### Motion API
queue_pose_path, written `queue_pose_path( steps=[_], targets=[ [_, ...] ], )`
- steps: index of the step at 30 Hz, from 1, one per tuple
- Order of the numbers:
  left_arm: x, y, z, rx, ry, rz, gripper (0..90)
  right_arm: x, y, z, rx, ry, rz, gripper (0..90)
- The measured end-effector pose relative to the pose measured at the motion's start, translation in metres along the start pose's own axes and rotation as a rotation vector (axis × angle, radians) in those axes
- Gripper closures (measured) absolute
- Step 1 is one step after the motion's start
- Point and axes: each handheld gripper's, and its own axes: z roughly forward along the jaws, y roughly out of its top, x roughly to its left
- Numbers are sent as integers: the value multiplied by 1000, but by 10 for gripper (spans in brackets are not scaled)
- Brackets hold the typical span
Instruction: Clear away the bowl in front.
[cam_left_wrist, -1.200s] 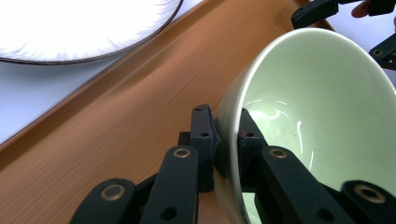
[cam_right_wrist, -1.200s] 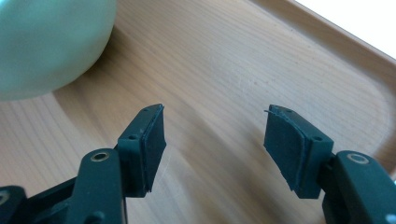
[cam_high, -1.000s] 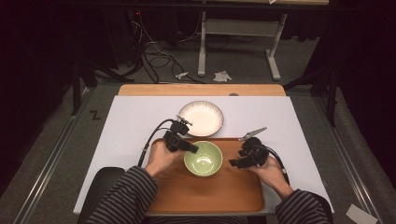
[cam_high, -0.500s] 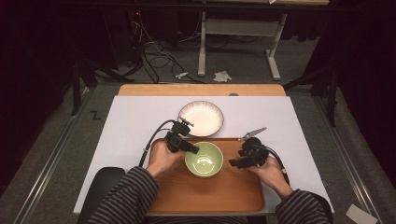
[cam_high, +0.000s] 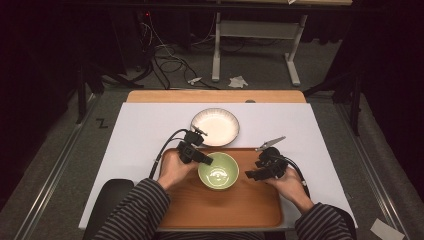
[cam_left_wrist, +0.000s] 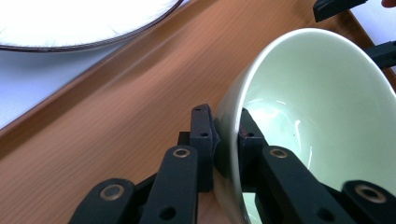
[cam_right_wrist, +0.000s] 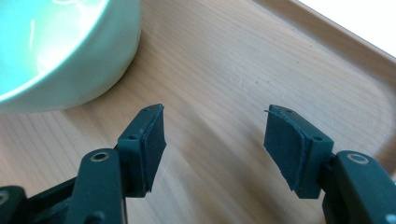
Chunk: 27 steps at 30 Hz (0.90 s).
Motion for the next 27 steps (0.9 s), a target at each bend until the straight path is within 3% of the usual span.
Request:
queue_pose_path(
  steps=[4, 7, 27],
  targets=[
    [0, 0, 0, -3, 1, 4, 817, 1, 0, 0, 0, 3, 5, 398],
    [5, 0, -3, 46, -12, 50, 819, 0, 0, 0, 3, 3, -2, 398],
    [8, 0, -3, 54, -25, 33, 811, 0, 0, 1, 4, 3, -3, 398]
  ],
)
